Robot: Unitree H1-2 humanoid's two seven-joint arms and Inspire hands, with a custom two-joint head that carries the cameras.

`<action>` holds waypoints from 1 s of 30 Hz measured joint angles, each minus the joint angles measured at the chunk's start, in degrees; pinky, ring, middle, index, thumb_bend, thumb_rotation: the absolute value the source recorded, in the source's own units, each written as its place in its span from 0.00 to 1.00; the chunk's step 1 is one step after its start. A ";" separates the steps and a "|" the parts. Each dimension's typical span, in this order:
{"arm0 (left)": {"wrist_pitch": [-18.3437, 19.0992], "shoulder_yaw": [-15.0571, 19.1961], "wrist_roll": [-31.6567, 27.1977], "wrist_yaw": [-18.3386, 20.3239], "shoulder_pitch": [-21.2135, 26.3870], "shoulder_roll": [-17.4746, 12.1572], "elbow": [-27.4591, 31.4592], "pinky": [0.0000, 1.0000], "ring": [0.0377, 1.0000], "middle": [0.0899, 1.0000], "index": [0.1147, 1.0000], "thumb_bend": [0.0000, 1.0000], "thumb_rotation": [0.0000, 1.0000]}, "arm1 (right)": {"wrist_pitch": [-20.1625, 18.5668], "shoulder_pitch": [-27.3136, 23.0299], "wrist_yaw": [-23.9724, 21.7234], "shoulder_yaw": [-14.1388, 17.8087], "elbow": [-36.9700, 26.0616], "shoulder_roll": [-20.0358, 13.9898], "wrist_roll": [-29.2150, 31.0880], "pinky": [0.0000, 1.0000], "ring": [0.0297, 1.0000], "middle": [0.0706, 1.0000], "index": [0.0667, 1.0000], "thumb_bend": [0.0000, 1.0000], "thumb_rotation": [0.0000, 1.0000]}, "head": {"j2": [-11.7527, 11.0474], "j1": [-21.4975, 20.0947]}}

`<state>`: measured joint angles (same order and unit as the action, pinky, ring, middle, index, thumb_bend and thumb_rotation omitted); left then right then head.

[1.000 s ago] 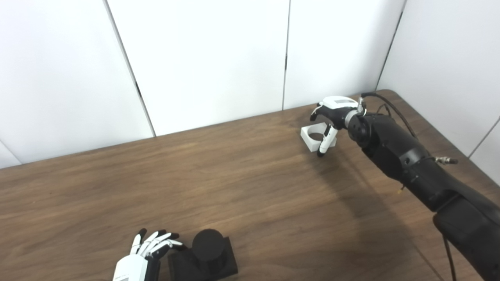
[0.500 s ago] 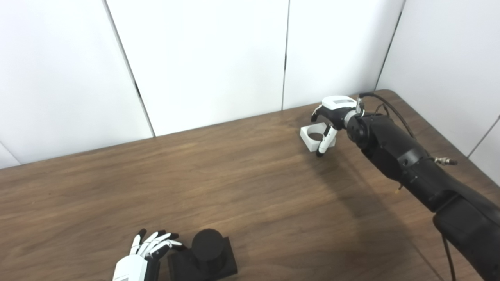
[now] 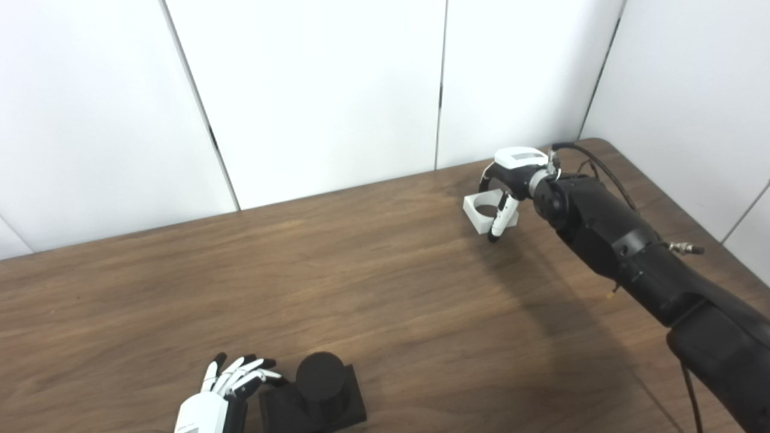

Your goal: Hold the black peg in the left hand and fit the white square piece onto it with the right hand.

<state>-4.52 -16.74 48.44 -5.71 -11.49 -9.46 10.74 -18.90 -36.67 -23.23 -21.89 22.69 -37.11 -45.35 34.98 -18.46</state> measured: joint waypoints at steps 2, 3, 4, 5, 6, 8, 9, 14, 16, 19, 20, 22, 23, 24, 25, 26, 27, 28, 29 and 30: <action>0.29 0.01 0.00 0.06 -0.04 0.04 0.11 1.00 0.87 0.76 0.42 0.52 0.05 | 0.41 0.11 0.22 0.25 -0.27 0.13 0.33 0.83 0.91 0.82 0.50 0.60 0.14 | 0.00 0.00; 0.39 0.01 0.00 0.12 -0.04 0.06 0.19 1.00 0.87 0.76 0.42 0.52 0.05 | 0.58 0.21 0.44 0.48 -0.32 0.17 0.58 0.81 0.90 0.81 0.47 0.56 0.14 | 0.00 0.00; 0.41 0.01 0.00 0.17 -0.08 0.06 0.27 1.00 0.87 0.76 0.42 0.52 0.04 | 0.75 0.36 0.81 0.68 -0.33 0.17 0.84 0.81 0.89 0.79 0.46 0.54 0.14 | 0.09 0.09; 0.45 0.01 0.00 0.21 -0.11 0.05 0.33 1.00 0.87 0.76 0.42 0.52 0.04 | 1.03 0.60 1.18 1.01 -0.34 0.16 1.03 0.80 0.88 0.78 0.46 0.53 0.14 | 0.09 0.09; 0.45 0.01 0.00 0.23 -0.14 0.05 0.36 1.00 0.87 0.76 0.42 0.52 0.04 | 1.32 0.81 1.59 1.23 -0.44 0.16 1.18 0.80 0.88 0.78 0.45 0.53 0.14 | 0.09 0.00; 0.47 0.03 0.00 0.21 -0.17 0.04 0.36 1.00 0.86 0.76 0.42 0.52 0.04 | 1.53 1.29 2.20 1.60 -0.75 0.16 1.52 0.80 0.87 0.76 0.45 0.52 0.13 | 0.17 0.00; 0.47 0.03 0.00 0.20 -0.17 0.04 0.36 1.00 0.86 0.76 0.42 0.52 0.04 | 1.53 1.56 2.43 1.78 -0.93 0.16 1.60 0.80 0.87 0.76 0.45 0.52 0.13 | 0.18 0.00; 0.46 0.06 0.00 0.05 -0.23 0.01 0.36 0.99 0.86 0.76 0.42 0.52 0.04 | 1.53 2.24 2.58 1.92 -2.23 0.15 1.59 0.80 0.86 0.75 0.45 0.52 0.13 | 0.18 0.00; 0.45 0.05 0.00 0.03 -0.22 0.01 0.36 0.99 0.86 0.76 0.42 0.52 0.04 | 1.58 2.26 2.64 1.92 -2.23 0.15 1.59 0.80 0.86 0.75 0.45 0.52 0.13 | 0.26 0.09; 0.45 0.05 0.00 0.03 -0.22 0.01 0.36 0.99 0.86 0.76 0.42 0.52 0.04 | 1.83 2.34 2.97 1.93 -2.22 0.15 1.59 0.80 0.86 0.76 0.45 0.52 0.13 | 0.26 0.35; 0.46 0.05 0.02 0.03 -0.22 0.01 0.36 0.99 0.86 0.76 0.42 0.52 0.04 | 1.98 2.40 3.07 1.95 -2.23 0.14 1.59 0.80 0.86 0.76 0.45 0.52 0.13 | 0.35 0.61; 0.46 0.04 0.07 0.04 -0.21 0.02 0.36 0.99 0.86 0.76 0.42 0.52 0.05 | 2.49 2.57 3.27 2.05 -2.31 0.10 1.59 0.80 0.87 0.76 0.45 0.52 0.13 | 0.53 0.88; 0.47 0.03 0.11 0.04 -0.22 0.03 0.36 0.99 0.86 0.76 0.42 0.52 0.05 | 2.60 2.69 3.29 2.09 -2.59 0.04 1.54 0.81 0.87 0.76 0.45 0.52 0.13 | 0.61 1.23; 0.47 0.01 0.16 0.04 -0.22 0.03 0.37 0.99 0.86 0.76 0.42 0.52 0.05 | 2.60 2.87 3.27 2.09 -3.02 -0.02 1.50 0.81 0.87 0.76 0.45 0.52 0.13 | 0.62 1.32; 0.48 -0.02 0.24 0.04 -0.22 0.04 0.39 0.98 0.86 0.76 0.42 0.52 0.05 | 2.59 3.21 3.10 2.09 -3.85 -0.11 1.47 0.81 0.87 0.76 0.45 0.52 0.13 | 0.88 1.58; 0.48 -0.03 0.31 0.05 -0.22 0.06 0.40 0.98 0.86 0.76 0.42 0.52 0.05 | 2.63 3.65 2.77 2.06 -4.90 -0.24 1.45 0.81 0.87 0.76 0.45 0.52 0.13 | 0.88 1.58; 0.50 -0.04 0.37 0.06 -0.21 0.09 0.40 0.98 0.86 0.76 0.42 0.52 0.05 | 2.64 4.16 2.03 1.96 -6.42 -0.45 1.38 0.81 0.87 0.76 0.45 0.52 0.13 | 1.05 2.10; 0.53 -0.05 0.43 0.09 -0.21 0.13 0.41 0.99 0.86 0.76 0.42 0.52 0.05 | 2.69 4.66 1.32 1.77 -8.01 -0.73 1.19 0.82 0.87 0.76 0.45 0.52 0.13 | 1.05 2.11; 0.64 -0.06 0.53 0.15 -0.22 0.17 0.46 0.99 0.86 0.76 0.42 0.52 0.05 | 2.64 5.09 0.05 1.57 -10.04 -1.12 0.98 0.83 0.87 0.76 0.45 0.52 0.13 | 1.49 2.72; 0.83 -0.06 0.60 0.22 -0.24 0.19 0.54 0.99 0.86 0.76 0.42 0.52 0.05 | 2.60 5.49 -1.33 1.45 -11.97 -1.52 0.82 0.83 0.87 0.76 0.45 0.52 0.14 | 1.67 3.25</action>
<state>-3.69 -16.80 49.04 -5.49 -11.73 -9.27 11.28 -16.30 -31.18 -24.57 -20.44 10.72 -38.62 -44.53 36.65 -15.21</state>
